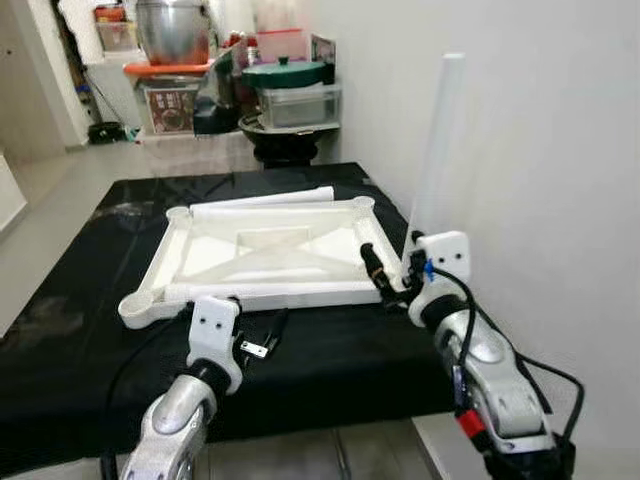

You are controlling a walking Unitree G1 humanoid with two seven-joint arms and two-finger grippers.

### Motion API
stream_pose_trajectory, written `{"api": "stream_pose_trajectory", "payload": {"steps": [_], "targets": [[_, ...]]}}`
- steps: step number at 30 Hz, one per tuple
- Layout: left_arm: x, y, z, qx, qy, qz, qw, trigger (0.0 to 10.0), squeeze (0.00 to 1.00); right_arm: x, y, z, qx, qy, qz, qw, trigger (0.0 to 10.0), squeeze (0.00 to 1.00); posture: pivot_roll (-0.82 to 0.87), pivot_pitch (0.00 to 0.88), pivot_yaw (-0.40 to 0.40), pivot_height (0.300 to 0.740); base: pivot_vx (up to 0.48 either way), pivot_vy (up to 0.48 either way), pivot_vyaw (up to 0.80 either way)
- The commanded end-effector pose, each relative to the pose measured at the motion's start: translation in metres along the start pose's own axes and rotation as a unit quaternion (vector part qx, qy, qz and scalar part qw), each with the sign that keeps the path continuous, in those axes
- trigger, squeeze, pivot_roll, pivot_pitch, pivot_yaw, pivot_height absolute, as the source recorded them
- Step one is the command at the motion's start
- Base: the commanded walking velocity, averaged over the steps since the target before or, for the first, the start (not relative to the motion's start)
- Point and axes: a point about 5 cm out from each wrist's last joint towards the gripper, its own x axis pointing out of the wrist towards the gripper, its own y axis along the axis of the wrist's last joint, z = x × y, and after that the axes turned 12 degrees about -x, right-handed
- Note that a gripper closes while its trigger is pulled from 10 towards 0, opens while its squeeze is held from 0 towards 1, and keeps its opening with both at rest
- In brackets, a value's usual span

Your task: Building children table

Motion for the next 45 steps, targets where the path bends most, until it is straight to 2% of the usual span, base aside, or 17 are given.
{"api": "stream_pose_trajectory", "payload": {"steps": [1, 7, 18, 26, 29, 34, 41, 45], "targets": [[-0.001, -0.001, -0.003, 0.001, 0.005, -0.008, 1.000, 10.0, 0.00, 0.003, 0.003, -0.007, 0.001, 0.013, 0.010, 1.000, 10.0, 0.00, 0.07, 0.000, -0.048, 0.740, 0.000, 0.480, 0.00], [0.000, -0.001, -0.002, 0.001, 0.003, -0.006, 1.000, 10.0, 0.00, 0.003, 0.003, -0.007, 0.000, 0.015, 0.010, 1.000, 10.0, 0.00, 0.07, 0.000, -0.049, 0.740, 0.000, 0.480, 0.00], [0.003, 0.010, -0.002, -0.006, -0.001, 0.039, 0.999, 10.0, 0.00, 0.002, 0.000, -0.005, -0.005, 0.013, 0.007, 1.000, 10.0, 0.00, 0.06, 0.000, -0.048, 0.740, 0.057, 0.000, 0.00], [0.004, 0.010, 0.001, -0.011, -0.008, 0.040, 0.999, 10.0, 0.00, 0.003, 0.001, -0.006, -0.002, 0.015, 0.011, 1.000, 10.0, 0.00, 0.06, 0.000, -0.047, 0.740, 0.316, 0.000, 0.00], [0.004, 0.010, 0.002, -0.020, -0.005, 0.044, 0.999, 10.0, 0.00, 0.004, 0.000, -0.006, -0.001, 0.014, 0.011, 1.000, 10.0, 0.00, 0.07, 0.000, -0.049, 0.740, 0.000, 0.000, 0.00], [0.004, 0.008, 0.001, -0.010, -0.004, 0.029, 1.000, 10.0, 0.00, 0.004, -0.001, -0.005, -0.002, 0.014, 0.010, 1.000, 10.0, 0.00, 0.07, 0.000, -0.049, 0.740, 0.000, 0.000, 0.00], [0.005, 0.008, 0.002, -0.015, -0.006, 0.033, 0.999, 10.0, 0.00, 0.004, -0.002, -0.005, -0.002, 0.013, 0.008, 1.000, 10.0, 0.00, 0.07, 0.000, -0.045, 0.740, 0.000, 0.361, 0.00], [0.006, 0.008, 0.004, -0.012, -0.010, 0.034, 0.999, 10.0, 0.00, 0.004, -0.003, -0.005, -0.002, 0.012, 0.006, 1.000, 10.0, 0.00, 0.06, 0.000, -0.042, 0.740, 0.000, 0.000, 0.00]]}}
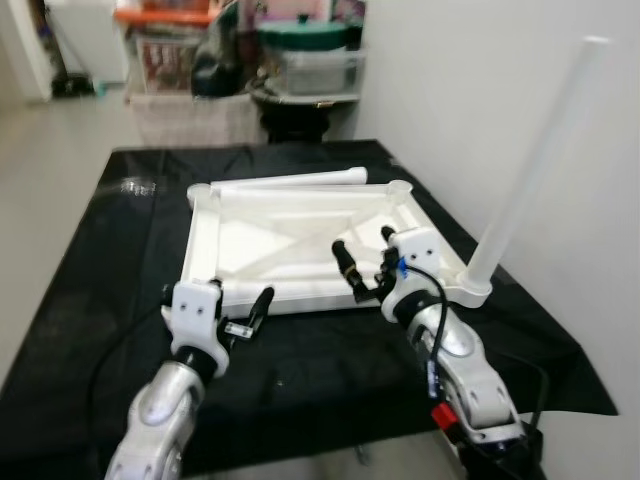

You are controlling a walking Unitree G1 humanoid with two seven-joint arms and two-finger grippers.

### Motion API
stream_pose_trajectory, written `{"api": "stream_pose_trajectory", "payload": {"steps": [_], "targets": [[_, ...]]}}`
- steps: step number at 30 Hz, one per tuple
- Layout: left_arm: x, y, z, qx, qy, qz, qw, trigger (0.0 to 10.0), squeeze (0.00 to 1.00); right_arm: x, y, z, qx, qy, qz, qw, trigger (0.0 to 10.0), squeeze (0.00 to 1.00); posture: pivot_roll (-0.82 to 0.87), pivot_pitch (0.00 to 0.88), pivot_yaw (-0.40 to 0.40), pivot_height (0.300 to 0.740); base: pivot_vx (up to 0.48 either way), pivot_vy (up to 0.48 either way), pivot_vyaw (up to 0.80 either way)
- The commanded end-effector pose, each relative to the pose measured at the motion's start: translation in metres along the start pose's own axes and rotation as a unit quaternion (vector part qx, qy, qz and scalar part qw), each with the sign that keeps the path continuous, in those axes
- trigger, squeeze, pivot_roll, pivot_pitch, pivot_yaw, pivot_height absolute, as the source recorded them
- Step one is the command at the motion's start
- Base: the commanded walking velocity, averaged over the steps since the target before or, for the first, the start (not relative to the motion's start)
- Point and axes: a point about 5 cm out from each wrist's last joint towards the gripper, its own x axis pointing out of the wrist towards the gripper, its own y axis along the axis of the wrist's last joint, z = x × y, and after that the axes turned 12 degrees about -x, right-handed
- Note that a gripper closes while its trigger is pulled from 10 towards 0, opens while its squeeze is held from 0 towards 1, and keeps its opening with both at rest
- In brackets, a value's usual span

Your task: Building children table

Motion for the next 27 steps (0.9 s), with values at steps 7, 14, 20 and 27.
{"api": "stream_pose_trajectory", "payload": {"steps": [7, 14, 20, 27], "targets": [[0.0001, 0.0005, -0.0017, 0.004, -0.001, 0.002, 1.000, 10.0, 0.00, 0.0004, 0.0005, -0.0016, 0.002, 0.000, 0.004, 1.000, 10.0, 0.00, 0.06, 0.000, -0.040, 0.740, 0.000, 0.000, 0.00], [0.0019, 0.0027, -0.0006, -0.003, -0.002, 0.010, 1.000, 10.0, 0.00, 0.0003, -0.0003, -0.0015, 0.001, -0.001, 0.003, 1.000, 10.0, 0.00, 0.06, 0.000, -0.042, 0.740, 0.000, 0.000, 0.00], [0.0033, 0.0042, -0.0011, -0.005, 0.002, 0.016, 1.000, 10.0, 0.00, 0.0008, -0.0009, -0.0005, 0.000, -0.002, 0.003, 1.000, 10.0, 0.00, 0.06, 0.000, -0.043, 0.740, 0.184, 0.000, 0.00], [0.0044, 0.0052, 0.0001, -0.009, -0.001, 0.020, 1.000, 10.0, 0.00, 0.0017, -0.0001, 0.0012, -0.002, -0.004, 0.005, 1.000, 10.0, 0.00, 0.06, 0.000, -0.042, 0.740, 0.302, 0.000, 0.00]]}}
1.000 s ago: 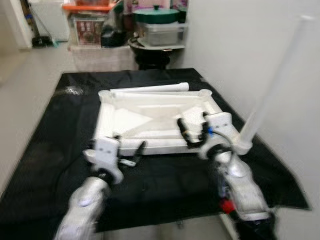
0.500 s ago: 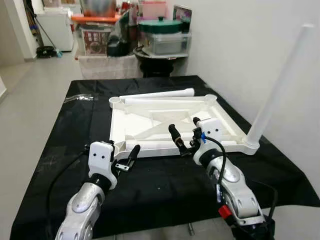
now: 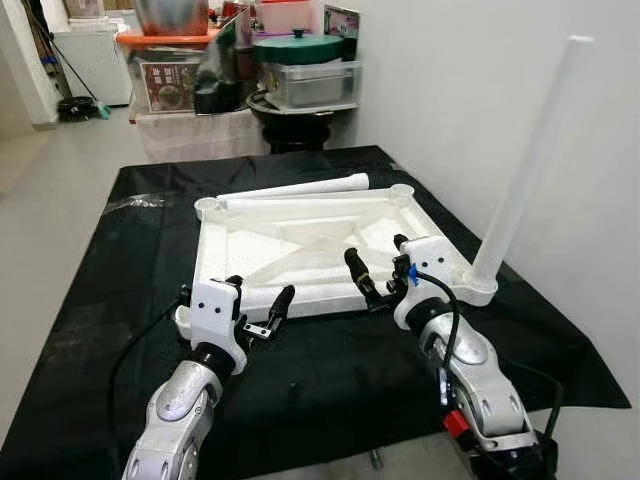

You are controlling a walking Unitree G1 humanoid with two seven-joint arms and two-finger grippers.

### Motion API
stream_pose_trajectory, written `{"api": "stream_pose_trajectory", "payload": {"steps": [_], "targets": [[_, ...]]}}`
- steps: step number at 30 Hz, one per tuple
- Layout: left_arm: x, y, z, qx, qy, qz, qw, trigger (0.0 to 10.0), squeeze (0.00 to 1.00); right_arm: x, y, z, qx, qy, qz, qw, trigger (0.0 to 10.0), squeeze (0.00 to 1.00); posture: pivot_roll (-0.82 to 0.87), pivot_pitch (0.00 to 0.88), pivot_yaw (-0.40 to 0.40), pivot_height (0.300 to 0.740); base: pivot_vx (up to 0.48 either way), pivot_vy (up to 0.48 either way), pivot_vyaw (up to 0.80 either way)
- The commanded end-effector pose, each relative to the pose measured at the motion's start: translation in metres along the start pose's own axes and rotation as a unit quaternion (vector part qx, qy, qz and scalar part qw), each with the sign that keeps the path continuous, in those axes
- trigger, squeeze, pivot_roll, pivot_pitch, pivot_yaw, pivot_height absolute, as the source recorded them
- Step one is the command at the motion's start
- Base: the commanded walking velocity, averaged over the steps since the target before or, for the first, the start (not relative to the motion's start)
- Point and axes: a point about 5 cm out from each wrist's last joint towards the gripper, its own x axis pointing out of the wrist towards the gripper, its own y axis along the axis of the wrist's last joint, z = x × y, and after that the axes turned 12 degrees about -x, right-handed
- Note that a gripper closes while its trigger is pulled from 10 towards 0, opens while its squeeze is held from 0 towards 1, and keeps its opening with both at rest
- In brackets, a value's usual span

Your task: Building children table

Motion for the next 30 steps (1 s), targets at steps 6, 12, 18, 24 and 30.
{"api": "stream_pose_trajectory", "payload": {"steps": [6, 12, 18, 24, 30], "targets": [[-0.0006, -0.0011, 0.0000, -0.011, 0.000, 0.001, 1.000, 10.0, 0.00, 0.0010, -0.0009, 0.0049, -0.004, -0.009, 0.002, 1.000, 10.0, 0.00, 0.06, 0.000, -0.043, 0.740, 0.149, 0.000, 0.00], [-0.0011, -0.0011, 0.0000, -0.009, 0.004, 0.003, 1.000, 10.0, 0.00, 0.0016, -0.0014, 0.0070, -0.007, -0.011, 0.002, 1.000, 10.0, 0.00, 0.06, 0.000, -0.043, 0.740, 0.000, 0.000, 0.00], [-0.0010, -0.0019, 0.0000, -0.006, 0.003, 0.001, 1.000, 10.0, 0.00, 0.0016, -0.0018, 0.0092, -0.009, -0.013, 0.001, 1.000, 10.0, 0.00, 0.06, 0.000, -0.042, 0.740, 0.000, 0.000, 0.00], [-0.0003, -0.0014, -0.0007, -0.007, 0.007, 0.003, 1.000, 10.0, 0.00, 0.0019, -0.0026, 0.0100, -0.010, -0.016, 0.001, 1.000, 10.0, 0.00, 0.06, 0.000, -0.039, 0.740, 0.000, 0.000, 0.00], [0.0003, 0.0011, -0.0022, -0.012, 0.011, 0.014, 1.000, 10.0, 0.00, 0.0020, -0.0030, 0.0095, -0.008, -0.014, 0.002, 1.000, 10.0, 0.00, 0.06, 0.000, -0.041, 0.740, 0.046, 0.000, 0.00]]}}
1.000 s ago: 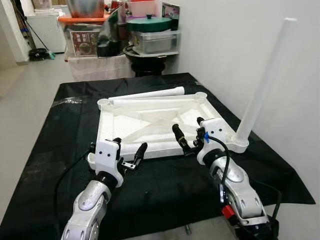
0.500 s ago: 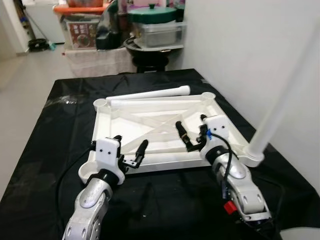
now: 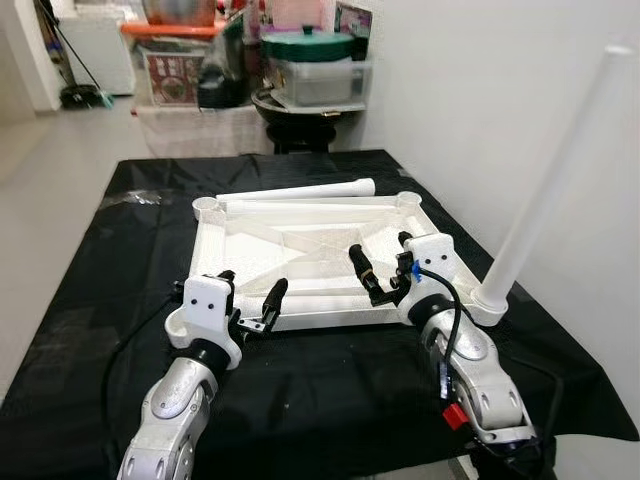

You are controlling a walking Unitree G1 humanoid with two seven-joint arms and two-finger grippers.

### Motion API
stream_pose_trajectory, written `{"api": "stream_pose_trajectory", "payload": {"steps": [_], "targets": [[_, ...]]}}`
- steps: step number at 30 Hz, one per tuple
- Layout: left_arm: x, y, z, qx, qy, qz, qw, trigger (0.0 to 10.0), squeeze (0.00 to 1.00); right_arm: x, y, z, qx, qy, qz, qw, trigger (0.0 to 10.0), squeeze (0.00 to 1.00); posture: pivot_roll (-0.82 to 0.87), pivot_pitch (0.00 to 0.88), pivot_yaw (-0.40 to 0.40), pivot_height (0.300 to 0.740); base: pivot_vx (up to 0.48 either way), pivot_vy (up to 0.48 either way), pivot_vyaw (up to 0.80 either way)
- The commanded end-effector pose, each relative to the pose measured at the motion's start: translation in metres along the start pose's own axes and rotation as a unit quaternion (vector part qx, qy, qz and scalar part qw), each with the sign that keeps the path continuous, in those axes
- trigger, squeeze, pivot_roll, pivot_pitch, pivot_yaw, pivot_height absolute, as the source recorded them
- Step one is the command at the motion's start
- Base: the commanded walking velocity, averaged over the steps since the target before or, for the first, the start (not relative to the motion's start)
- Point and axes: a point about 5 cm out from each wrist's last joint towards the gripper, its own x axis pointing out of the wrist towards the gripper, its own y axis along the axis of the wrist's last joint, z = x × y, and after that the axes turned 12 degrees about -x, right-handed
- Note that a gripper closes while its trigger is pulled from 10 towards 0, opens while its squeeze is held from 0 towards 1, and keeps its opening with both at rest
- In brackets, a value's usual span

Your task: Building children table

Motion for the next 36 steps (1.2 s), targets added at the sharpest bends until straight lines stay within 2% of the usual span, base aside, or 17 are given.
{"api": "stream_pose_trajectory", "payload": {"steps": [1, 15, 25, 36], "targets": [[-0.0006, -0.0018, -0.0007, -0.009, 0.003, 0.002, 1.000, 10.0, 0.00, 0.0007, 0.0001, -0.0004, -0.002, 0.000, 0.004, 1.000, 10.0, 0.00, 0.06, 0.000, -0.041, 0.740, 0.274, 0.000, 0.00], [-0.0012, -0.0015, 0.0013, -0.015, -0.005, 0.004, 1.000, 10.0, 0.00, 0.0014, 0.0028, -0.0003, -0.001, 0.001, 0.012, 1.000, 10.0, 0.00, 0.06, 0.000, -0.041, 0.740, 0.289, 0.000, 0.00], [-0.0031, -0.0022, 0.0006, 0.003, 0.002, -0.002, 1.000, 10.0, 0.00, 0.0007, 0.0080, 0.0007, 0.005, -0.007, 0.028, 1.000, 10.0, 0.00, 0.07, 0.000, -0.041, 0.740, 0.000, 0.000, 0.00], [-0.0050, -0.0017, 0.0027, 0.000, -0.002, 0.007, 1.000, 10.0, 0.00, 0.0007, 0.0075, 0.0004, 0.001, -0.006, 0.028, 1.000, 10.0, 0.00, 0.06, 0.000, -0.041, 0.740, 0.000, 0.000, 0.00]]}}
